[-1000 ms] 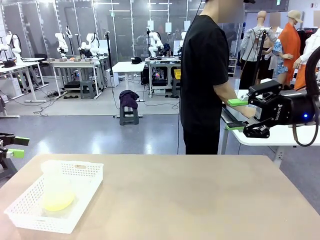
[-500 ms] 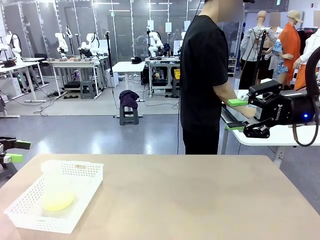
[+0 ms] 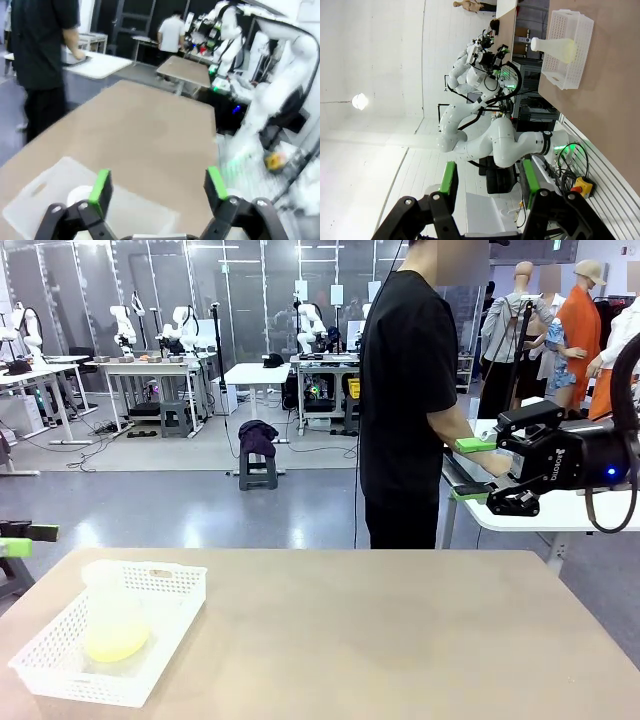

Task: Prepare the solutions needed for the experiment.
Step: When the human places the Big flask in the center of the table, pick up the Big flask and place it in the left Organizing basket.

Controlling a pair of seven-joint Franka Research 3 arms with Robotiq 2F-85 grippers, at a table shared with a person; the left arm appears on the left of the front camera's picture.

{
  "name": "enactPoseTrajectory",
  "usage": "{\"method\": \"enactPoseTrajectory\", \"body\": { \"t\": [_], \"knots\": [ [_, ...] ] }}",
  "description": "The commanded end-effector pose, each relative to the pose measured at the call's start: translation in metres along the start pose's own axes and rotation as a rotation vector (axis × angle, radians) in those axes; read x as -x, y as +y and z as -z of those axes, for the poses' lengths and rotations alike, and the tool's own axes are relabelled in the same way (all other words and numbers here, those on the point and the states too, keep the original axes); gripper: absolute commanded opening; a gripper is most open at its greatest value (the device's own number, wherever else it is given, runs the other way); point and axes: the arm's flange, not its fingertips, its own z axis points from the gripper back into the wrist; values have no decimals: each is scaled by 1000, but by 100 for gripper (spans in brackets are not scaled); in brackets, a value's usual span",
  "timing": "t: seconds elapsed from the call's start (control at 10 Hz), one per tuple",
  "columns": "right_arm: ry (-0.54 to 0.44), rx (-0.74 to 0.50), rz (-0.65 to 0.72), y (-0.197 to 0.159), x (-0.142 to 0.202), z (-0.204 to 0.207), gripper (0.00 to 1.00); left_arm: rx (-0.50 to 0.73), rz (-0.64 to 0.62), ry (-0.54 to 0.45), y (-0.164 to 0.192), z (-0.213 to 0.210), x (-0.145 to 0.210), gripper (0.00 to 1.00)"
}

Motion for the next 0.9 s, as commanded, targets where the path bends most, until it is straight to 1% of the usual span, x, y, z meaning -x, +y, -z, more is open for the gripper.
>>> {"method": "enactPoseTrajectory", "body": {
  "t": [0.0,0.1,0.2,0.4,0.5,0.6,0.7,0.8],
  "knots": [
    [3,-4,-4,1,0,0,63,-43,-234,14,-10,-25,-9,93],
    [3,-4,-4,1,0,0,63,-27,-197,126,-14,-30,-9,93],
    [3,-4,-4,1,0,0,63,17,-125,-31,-3,-11,2,93],
    [3,-4,-4,1,0,0,63,17,-125,-31,-3,-11,2,93],
    [3,-4,-4,1,0,0,63,15,-190,-11,0,-18,10,93],
    [3,-4,-4,1,0,0,63,87,-485,-95,-20,-8,7,93],
    [3,-4,-4,1,0,0,63,69,-629,-91,-35,-8,4,93],
    [3,-4,-4,1,0,0,63,125,-759,-110,-40,-13,1,93]
  ]
}}
